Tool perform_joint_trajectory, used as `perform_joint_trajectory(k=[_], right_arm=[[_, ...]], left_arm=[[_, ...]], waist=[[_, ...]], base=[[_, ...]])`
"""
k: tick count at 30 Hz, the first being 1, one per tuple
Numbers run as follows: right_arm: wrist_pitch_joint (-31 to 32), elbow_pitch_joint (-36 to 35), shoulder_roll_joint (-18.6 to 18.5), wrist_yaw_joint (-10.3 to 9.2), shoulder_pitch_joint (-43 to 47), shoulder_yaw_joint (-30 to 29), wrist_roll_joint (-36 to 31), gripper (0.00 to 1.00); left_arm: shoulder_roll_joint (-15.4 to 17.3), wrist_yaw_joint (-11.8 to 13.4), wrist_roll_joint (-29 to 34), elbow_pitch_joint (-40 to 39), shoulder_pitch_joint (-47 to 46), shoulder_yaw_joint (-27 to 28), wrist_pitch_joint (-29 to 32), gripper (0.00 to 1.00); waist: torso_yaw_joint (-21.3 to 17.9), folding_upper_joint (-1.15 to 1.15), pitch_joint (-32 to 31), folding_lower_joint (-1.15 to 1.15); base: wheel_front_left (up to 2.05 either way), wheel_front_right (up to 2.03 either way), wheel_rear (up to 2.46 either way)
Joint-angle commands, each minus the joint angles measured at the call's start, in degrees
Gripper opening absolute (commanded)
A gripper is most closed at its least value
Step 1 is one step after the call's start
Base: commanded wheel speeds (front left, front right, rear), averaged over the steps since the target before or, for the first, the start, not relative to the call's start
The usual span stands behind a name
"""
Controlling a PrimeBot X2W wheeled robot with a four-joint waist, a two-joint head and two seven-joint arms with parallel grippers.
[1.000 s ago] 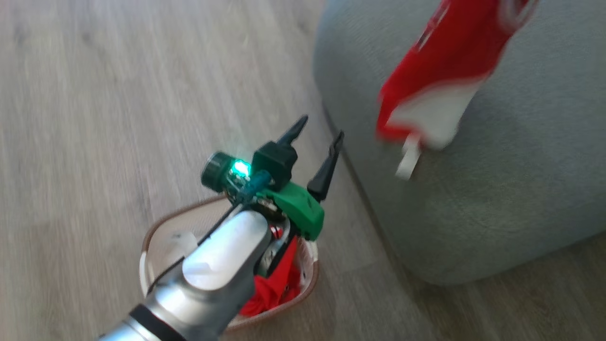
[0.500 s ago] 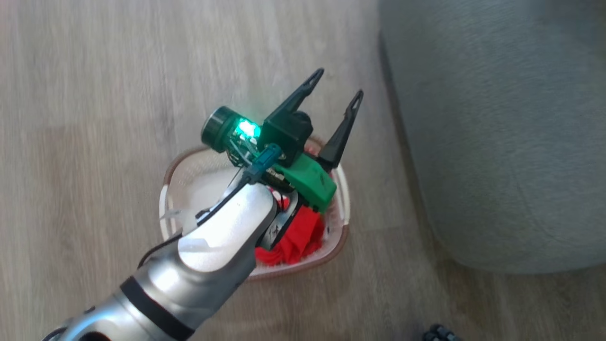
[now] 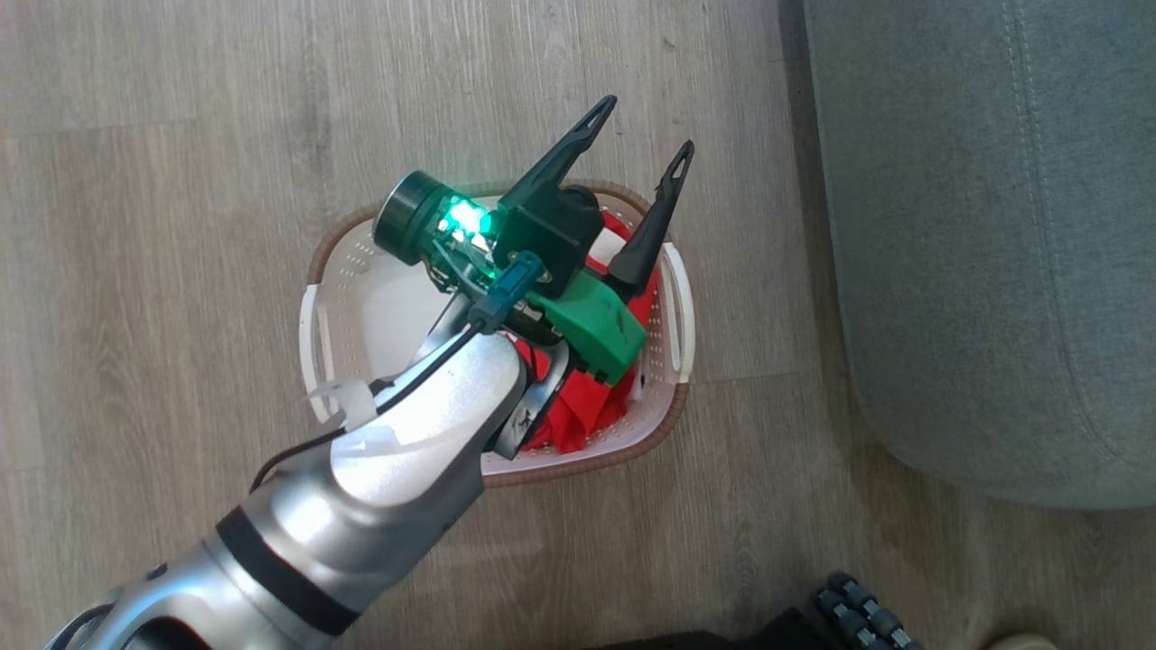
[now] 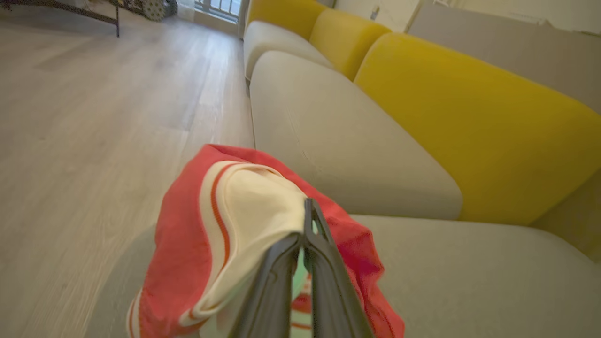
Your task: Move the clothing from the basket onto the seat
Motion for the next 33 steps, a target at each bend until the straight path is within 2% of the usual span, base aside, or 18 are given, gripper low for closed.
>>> perform_joint_trajectory(k=[1,11,12,14,22,33], right_arm=[[-0.5,-1.5,-0.7,-0.02,1.4,-1.1,-0.1,0.0],[-0.5,1.5,3.0,-0.02,10.7,-5.7,-3.1,0.0],[-0.5,1.8,3.4,-0.02,11.0,-6.2,-3.2,0.25],[-0.5,2.2,4.0,-0.02,11.7,-6.7,-3.5,1.0],[-0.5,-0.9,6.0,-0.02,16.4,-4.2,-1.9,1.0],[-0.5,-10.2,4.2,-0.02,25.7,1.9,5.8,1.0]], left_arm=[[0.9,0.4,0.4,-2.1,-1.3,0.9,0.3,1.0],[2.5,0.9,0.0,-2.9,-1.0,1.0,1.0,1.0],[2.6,1.0,-0.1,-2.9,-0.9,1.0,1.0,1.0],[2.7,1.1,-0.3,-2.9,-0.6,1.0,1.0,1.0],[3.7,2.0,-1.9,-2.9,1.2,2.4,-0.5,1.0],[4.5,3.2,-5.3,-2.7,6.0,6.0,-3.9,1.0]], waist=[[-0.2,0.0,0.2,-0.02],[-1.2,0.0,0.4,-0.02],[-1.2,0.0,0.3,-0.02],[-1.4,0.0,0.0,-0.02],[-2.4,0.0,-2.8,-0.02],[-2.3,0.0,-11.8,-0.02]], base=[[0.0,0.0,0.0],[0.0,0.0,0.0],[0.0,0.0,0.0],[0.0,0.0,0.0],[0.0,0.0,0.0],[0.0,0.0,0.0]])
